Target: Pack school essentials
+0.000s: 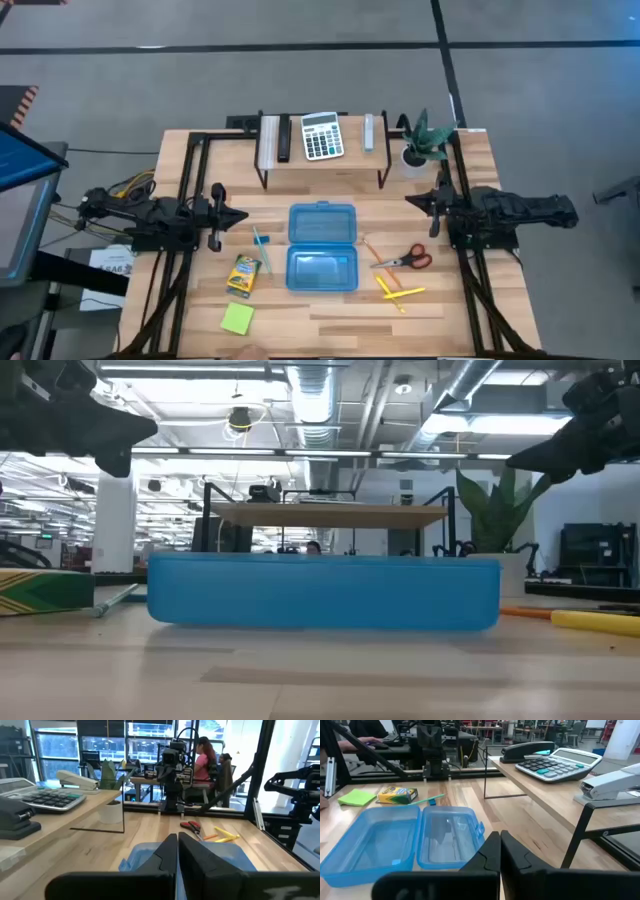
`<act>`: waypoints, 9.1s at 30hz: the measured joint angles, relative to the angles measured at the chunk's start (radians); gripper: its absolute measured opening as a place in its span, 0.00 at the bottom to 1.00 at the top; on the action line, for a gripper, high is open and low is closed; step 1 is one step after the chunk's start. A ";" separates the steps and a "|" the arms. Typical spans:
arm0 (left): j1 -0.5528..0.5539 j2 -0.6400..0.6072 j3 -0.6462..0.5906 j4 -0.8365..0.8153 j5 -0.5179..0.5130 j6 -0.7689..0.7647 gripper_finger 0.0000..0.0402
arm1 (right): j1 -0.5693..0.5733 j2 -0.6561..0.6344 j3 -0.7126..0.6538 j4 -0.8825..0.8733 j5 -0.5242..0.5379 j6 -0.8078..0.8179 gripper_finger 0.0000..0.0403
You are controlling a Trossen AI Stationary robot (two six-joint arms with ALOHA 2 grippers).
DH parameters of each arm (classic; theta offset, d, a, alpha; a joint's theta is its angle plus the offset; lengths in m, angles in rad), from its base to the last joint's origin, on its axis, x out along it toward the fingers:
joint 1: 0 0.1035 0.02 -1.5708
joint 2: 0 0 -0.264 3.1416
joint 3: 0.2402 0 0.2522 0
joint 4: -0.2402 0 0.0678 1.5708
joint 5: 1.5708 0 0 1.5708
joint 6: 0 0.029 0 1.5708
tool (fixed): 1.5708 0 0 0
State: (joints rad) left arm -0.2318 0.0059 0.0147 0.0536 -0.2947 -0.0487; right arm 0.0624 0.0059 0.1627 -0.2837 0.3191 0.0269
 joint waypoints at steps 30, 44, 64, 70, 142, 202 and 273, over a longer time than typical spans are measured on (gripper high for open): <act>0.000 0.000 0.000 0.000 0.000 0.000 0.01 | 0.000 0.000 0.000 0.000 0.000 0.000 0.03; 0.000 0.000 0.000 0.000 0.000 0.000 0.01 | 0.000 0.000 0.000 0.000 0.000 0.000 0.03; 0.000 0.000 0.000 0.000 0.000 0.000 0.01 | 0.000 0.000 0.000 0.000 0.000 0.000 0.03; 0.000 0.000 0.000 0.000 0.000 0.000 0.01 | 0.000 0.000 0.000 0.000 0.000 0.000 0.03; 0.000 0.000 0.000 0.000 0.000 0.000 0.01 | 0.000 0.000 0.000 0.016 -0.002 0.002 0.03; 0.000 0.000 0.000 0.001 -0.006 0.011 0.01 | 0.186 0.605 0.482 -0.196 -0.004 0.262 0.21; 0.000 0.000 0.000 0.008 -0.008 -0.027 0.01 | 0.242 0.754 0.517 -0.409 -0.164 0.448 0.21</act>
State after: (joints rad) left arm -0.2321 0.0059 0.0143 0.0612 -0.3027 -0.0753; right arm 0.3039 0.7595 0.6800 -0.6925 0.1555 0.4745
